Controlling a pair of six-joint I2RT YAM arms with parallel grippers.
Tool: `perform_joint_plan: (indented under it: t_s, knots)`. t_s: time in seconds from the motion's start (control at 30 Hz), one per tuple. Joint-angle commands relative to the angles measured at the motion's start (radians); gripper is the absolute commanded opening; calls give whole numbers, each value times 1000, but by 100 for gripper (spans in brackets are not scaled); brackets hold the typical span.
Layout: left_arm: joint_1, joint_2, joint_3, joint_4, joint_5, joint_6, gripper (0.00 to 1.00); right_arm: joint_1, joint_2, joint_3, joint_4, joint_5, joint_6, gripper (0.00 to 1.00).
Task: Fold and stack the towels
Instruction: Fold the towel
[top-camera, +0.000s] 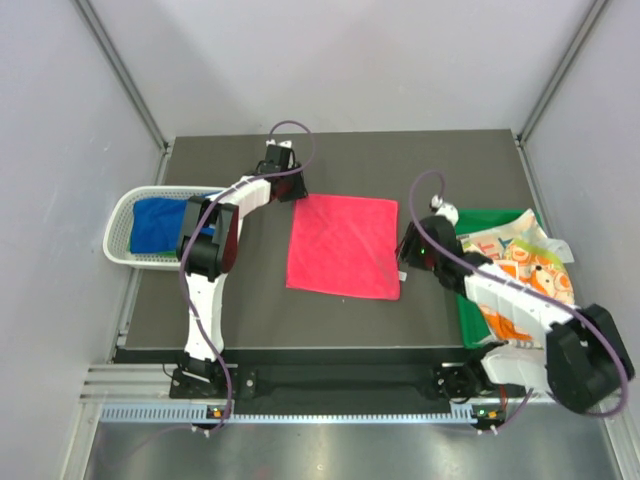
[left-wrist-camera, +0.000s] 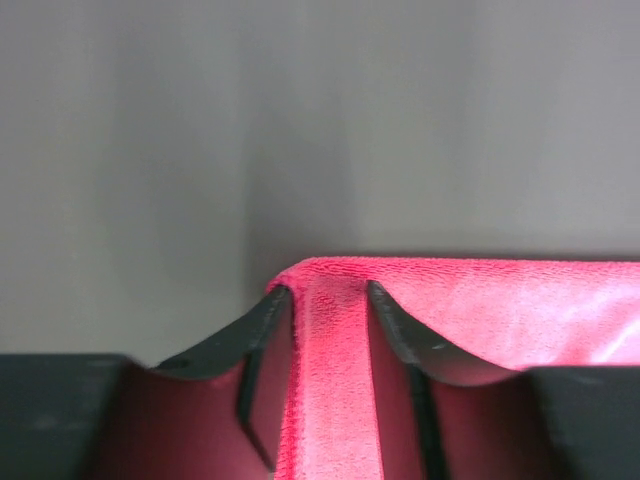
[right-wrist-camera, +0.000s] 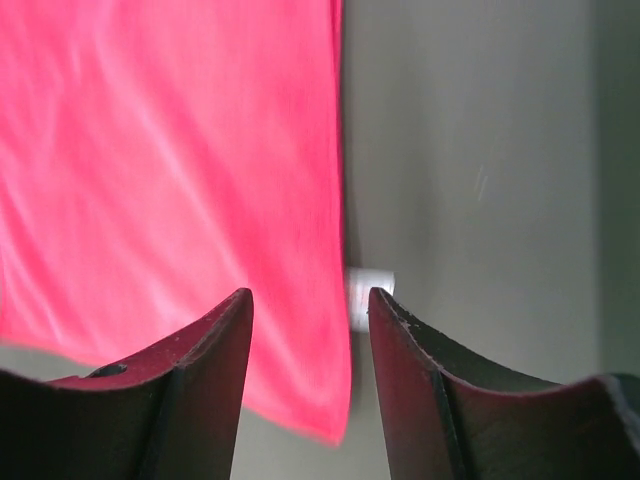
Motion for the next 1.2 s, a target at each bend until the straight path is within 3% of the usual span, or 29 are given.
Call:
perform_joint_plan:
  t_s: [0.0,0.27,0.43,0.73,1.17]
  knots:
    - [12,-6,20,-4,-21,30,43,-105,126,135,84,-21,-130,50]
    - [31,6,48,-24,20,45,46,-171,549,513,146,-36,-265,47]
    - [35,20,71,-71,39,71,46,-174,705,665,88,-15,-303,46]
    - [35,33,84,-133,22,120,46,-173,859,771,37,27,-342,44]
    - [42,-69,38,-104,42,108,51,-183,914,844,22,82,-385,36]
